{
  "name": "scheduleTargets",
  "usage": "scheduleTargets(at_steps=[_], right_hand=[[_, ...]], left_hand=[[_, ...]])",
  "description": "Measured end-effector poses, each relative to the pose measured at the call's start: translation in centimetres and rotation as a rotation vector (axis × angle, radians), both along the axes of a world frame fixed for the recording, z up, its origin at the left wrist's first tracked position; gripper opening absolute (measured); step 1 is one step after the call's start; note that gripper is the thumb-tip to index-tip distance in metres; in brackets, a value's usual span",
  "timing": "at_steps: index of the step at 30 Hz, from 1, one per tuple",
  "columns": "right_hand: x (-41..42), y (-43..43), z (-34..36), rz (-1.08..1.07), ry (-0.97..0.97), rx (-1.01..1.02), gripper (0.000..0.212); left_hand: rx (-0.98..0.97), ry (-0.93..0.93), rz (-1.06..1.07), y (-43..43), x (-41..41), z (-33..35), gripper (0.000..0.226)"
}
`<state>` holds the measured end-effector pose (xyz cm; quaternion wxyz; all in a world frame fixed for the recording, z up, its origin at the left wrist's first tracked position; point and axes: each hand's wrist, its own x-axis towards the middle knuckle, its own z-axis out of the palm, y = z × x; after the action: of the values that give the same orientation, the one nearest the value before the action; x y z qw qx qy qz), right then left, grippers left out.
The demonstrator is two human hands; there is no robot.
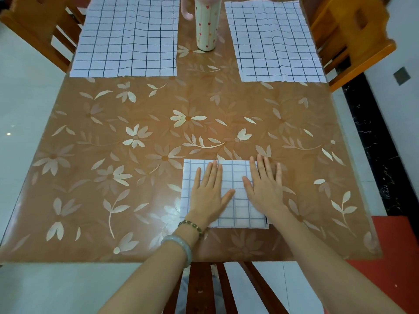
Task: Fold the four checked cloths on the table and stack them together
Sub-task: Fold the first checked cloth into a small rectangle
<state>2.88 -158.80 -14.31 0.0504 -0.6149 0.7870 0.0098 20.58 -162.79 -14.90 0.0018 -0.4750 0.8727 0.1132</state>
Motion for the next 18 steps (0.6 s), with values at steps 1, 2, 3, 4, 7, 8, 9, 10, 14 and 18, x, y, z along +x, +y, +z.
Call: scheduleTargets(at_steps=[1, 2, 3, 4, 7, 8, 9, 10, 14, 18], right_hand=[[0.0, 0.0, -0.1, 0.003, 0.009, -0.003, 0.069], [-0.1, 0.0, -0.2, 0.005, 0.018, -0.005, 0.068], [-0.2, 0.1, -0.3, 0.007, 0.026, -0.008, 0.067], [-0.2, 0.1, -0.4, 0.007, 0.029, -0.01, 0.066], [-0.3, 0.1, -0.5, 0.01, 0.036, -0.017, 0.067], [-0.3, 0.1, -0.6, 0.011, 0.036, -0.017, 0.067], [-0.3, 0.0, -0.6, 0.01, 0.033, -0.017, 0.067], [-0.4, 0.0, -0.6, 0.009, 0.03, -0.015, 0.066], [-0.3, 0.0, -0.6, 0.01, 0.04, -0.008, 0.065], [-0.1, 0.0, -0.3, 0.009, 0.051, 0.008, 0.068]], left_hand=[[-0.002, -0.008, 0.001, -0.1, 0.5, -0.3, 0.077], [-0.004, -0.018, -0.003, -0.2, 1.1, -0.4, 0.078], [0.002, -0.034, -0.003, -0.5, 1.7, -0.5, 0.078], [0.002, -0.044, 0.004, -0.8, 2.3, -0.5, 0.078], [-0.019, -0.033, 0.054, -1.8, 4.7, -0.3, 0.076], [-0.023, -0.038, 0.06, -2.1, 5.7, -0.3, 0.075], [-0.028, -0.042, 0.062, -2.4, 6.7, -0.2, 0.074], [-0.039, -0.04, 0.064, -2.7, 7.5, -0.2, 0.074], [-0.058, -0.027, 0.09, -3.0, 9.2, 0.6, 0.077], [0.162, 0.378, 0.32, -2.3, 7.8, 2.3, 0.055]])
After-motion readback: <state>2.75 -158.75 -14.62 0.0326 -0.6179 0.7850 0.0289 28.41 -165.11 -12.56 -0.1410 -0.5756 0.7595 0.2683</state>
